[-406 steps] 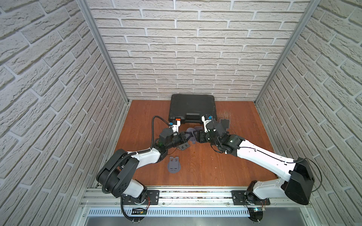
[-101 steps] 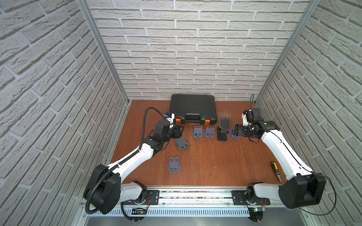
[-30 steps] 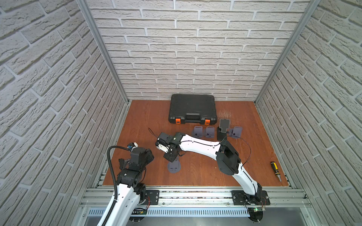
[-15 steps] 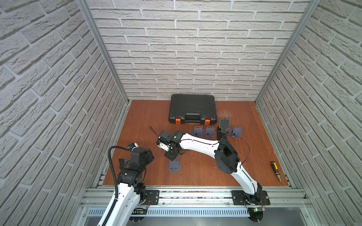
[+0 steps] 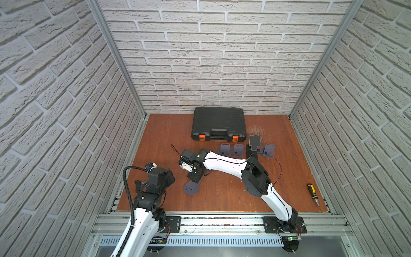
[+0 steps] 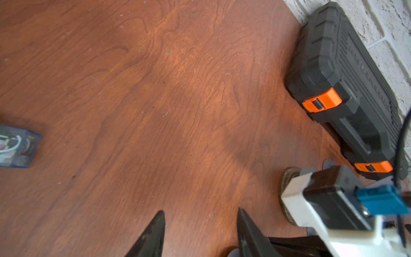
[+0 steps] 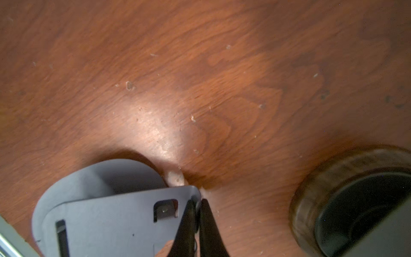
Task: Open the phone stand
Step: Pick up the phone stand at the center of the board, then place the phone stand at the center of the board.
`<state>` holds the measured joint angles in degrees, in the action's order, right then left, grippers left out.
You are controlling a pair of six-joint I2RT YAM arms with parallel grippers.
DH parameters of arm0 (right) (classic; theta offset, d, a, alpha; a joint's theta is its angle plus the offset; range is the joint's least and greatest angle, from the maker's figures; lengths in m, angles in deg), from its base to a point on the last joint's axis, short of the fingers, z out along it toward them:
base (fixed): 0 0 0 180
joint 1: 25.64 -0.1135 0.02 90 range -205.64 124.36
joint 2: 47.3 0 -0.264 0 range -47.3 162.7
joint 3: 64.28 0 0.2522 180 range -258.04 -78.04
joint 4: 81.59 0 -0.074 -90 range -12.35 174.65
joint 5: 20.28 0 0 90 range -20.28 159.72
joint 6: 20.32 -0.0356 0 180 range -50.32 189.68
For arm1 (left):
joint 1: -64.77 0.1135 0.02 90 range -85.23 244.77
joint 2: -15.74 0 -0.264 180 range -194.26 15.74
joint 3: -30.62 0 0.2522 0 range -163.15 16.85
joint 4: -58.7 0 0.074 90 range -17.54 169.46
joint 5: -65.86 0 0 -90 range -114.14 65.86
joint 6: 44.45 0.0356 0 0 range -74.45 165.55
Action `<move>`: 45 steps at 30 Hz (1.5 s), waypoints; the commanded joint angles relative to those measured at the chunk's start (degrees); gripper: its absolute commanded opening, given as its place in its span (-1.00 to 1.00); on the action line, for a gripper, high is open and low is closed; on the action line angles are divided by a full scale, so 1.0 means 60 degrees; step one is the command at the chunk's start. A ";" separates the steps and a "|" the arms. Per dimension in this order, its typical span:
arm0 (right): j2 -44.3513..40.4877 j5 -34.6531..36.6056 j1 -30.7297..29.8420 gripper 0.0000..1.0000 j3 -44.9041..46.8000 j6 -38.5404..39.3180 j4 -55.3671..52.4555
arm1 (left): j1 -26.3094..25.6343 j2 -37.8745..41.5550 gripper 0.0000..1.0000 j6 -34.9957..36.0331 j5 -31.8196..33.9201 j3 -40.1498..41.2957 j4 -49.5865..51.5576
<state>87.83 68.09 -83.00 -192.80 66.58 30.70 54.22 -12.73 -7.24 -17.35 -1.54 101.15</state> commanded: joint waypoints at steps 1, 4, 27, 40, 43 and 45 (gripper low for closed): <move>-0.0362 0.0049 0.0053 -0.86 0.0262 -0.0110 0.0042 | 0.0073 -0.0030 0.05 -0.0105 -0.0112 0.0158 -0.0383; -0.0707 0.0136 0.0110 -0.87 0.0566 -0.0350 0.0126 | 0.0073 -0.0045 0.05 -0.0145 -0.0149 0.0205 -0.0548; -0.6223 0.3169 0.1180 -0.87 0.6626 -0.7944 -0.1509 | -0.0710 -0.3169 0.04 0.0365 -0.1088 -0.0578 -0.3702; -0.6056 0.4490 0.1973 -0.85 0.7802 -1.0515 -0.1440 | -0.1721 -0.4259 0.04 0.0625 -0.0883 -0.1416 -0.4018; -0.5738 0.4388 0.1980 -0.84 0.7778 -1.0494 -0.1207 | -0.1738 -0.4253 0.04 0.0672 -0.0882 -0.1474 -0.3960; -0.5547 0.4338 0.1987 -0.83 0.7734 -1.0445 -0.1135 | -0.1743 -0.4256 0.04 0.0697 -0.0886 -0.1504 -0.3919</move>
<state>53.34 92.92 -71.24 -146.40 5.87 22.96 44.06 -38.19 -4.23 -23.12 -8.71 79.32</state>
